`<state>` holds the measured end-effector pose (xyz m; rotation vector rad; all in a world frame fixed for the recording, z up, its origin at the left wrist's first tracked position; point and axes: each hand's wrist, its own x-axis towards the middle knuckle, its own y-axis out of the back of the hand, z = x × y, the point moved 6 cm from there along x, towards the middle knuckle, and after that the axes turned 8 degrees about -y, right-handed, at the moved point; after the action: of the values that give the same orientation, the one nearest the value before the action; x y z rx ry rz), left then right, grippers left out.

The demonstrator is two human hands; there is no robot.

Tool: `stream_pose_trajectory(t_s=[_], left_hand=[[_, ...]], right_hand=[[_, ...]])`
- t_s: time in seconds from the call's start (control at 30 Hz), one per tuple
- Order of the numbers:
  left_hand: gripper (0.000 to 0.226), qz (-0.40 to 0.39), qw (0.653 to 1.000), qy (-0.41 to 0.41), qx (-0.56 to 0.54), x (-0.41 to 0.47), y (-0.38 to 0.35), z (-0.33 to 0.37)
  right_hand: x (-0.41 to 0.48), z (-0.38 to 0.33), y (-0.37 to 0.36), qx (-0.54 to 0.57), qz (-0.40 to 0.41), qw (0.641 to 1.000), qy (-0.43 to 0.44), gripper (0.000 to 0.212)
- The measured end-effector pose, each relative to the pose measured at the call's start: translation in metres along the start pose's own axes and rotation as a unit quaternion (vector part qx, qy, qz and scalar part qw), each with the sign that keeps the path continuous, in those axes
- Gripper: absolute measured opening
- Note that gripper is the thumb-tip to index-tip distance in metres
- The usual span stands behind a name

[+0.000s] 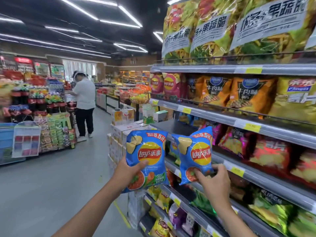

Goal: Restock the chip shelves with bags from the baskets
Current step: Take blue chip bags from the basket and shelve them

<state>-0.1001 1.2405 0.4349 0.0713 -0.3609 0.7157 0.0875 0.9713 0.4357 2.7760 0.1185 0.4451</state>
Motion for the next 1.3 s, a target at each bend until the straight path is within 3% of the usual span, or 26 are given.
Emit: stream_pose_trajectory(t_s=[0.17,0.33,0.5,0.67,0.83,0.93,1.13,1.3], left_hand=[[0.066,-0.007,1.0,-0.005,-0.011,0.062,0.012,-0.019],[0.038,-0.042,0.999,-0.008,-0.008,0.128,0.025,-0.042],[0.069,-0.1,0.995,-0.003,-0.005,0.206,0.055,-0.068],[0.071,-0.157,0.987,0.015,-0.031,0.271,0.079,-0.087],[0.055,-0.199,0.978,0.044,-0.051,0.314,0.083,-0.111],[0.071,-0.225,0.971,0.053,-0.062,0.337,0.08,-0.125],[0.044,-0.269,0.96,0.044,-0.067,0.385,0.062,-0.151],[0.049,-0.29,0.953,0.047,-0.078,0.428,0.037,-0.165]], right_hand=[[0.039,-0.007,-0.048,-0.02,0.003,1.0,-0.002,0.045],[0.067,-0.007,-0.093,-0.037,0.045,0.998,-0.025,0.048],[0.085,-0.017,-0.139,-0.043,0.096,0.993,-0.045,0.046],[0.091,-0.033,-0.181,-0.073,0.138,0.985,-0.068,0.043],[0.1,-0.04,-0.208,-0.111,0.175,0.975,-0.082,0.04],[0.116,-0.044,-0.22,-0.135,0.184,0.97,-0.081,0.037],[0.166,-0.048,-0.232,-0.213,0.19,0.955,-0.078,0.034],[0.211,-0.054,-0.233,-0.275,0.227,0.932,-0.063,0.038]])
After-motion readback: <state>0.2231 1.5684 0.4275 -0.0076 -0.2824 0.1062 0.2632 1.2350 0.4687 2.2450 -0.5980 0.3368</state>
